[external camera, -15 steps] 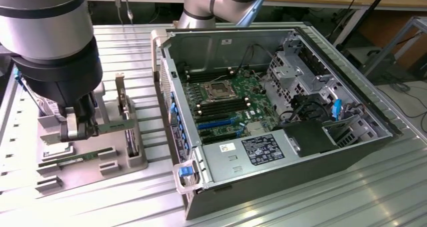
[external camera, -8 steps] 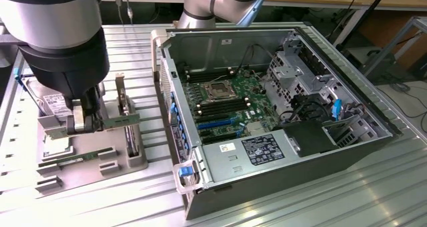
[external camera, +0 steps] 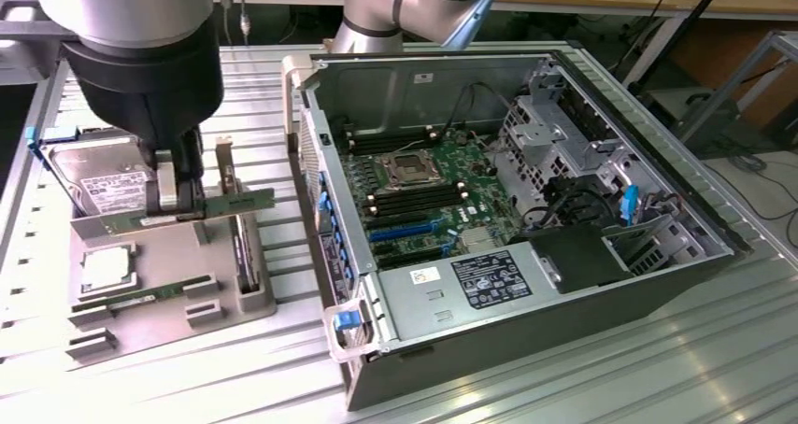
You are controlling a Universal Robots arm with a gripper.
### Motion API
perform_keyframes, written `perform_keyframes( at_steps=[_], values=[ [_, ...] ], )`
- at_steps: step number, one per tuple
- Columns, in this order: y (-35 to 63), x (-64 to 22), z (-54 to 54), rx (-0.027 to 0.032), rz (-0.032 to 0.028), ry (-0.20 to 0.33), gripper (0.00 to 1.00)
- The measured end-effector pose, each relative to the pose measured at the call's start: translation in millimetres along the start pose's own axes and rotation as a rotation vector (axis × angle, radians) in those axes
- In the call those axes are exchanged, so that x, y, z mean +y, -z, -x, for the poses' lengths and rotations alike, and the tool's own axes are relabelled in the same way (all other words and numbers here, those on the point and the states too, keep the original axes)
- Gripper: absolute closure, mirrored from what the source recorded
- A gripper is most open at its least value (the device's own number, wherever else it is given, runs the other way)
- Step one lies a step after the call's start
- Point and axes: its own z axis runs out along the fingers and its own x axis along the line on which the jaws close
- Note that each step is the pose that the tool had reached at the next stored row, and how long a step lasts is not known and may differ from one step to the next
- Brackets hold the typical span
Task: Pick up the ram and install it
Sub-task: 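Pick up the ram and move it above insertion slot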
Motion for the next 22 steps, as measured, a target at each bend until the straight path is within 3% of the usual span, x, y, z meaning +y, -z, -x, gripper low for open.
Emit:
perform_keyframes(
  at_steps=[4,9,22],
  values=[
    [2.1,-12.0,16.6,0.0,0.0002,0.0,0.86],
    [3.5,-21.3,27.8,0.0,0.0005,0.0,0.86],
    [8.7,-38.6,40.3,0.0,0.0029,0.0,0.86]
  ],
)
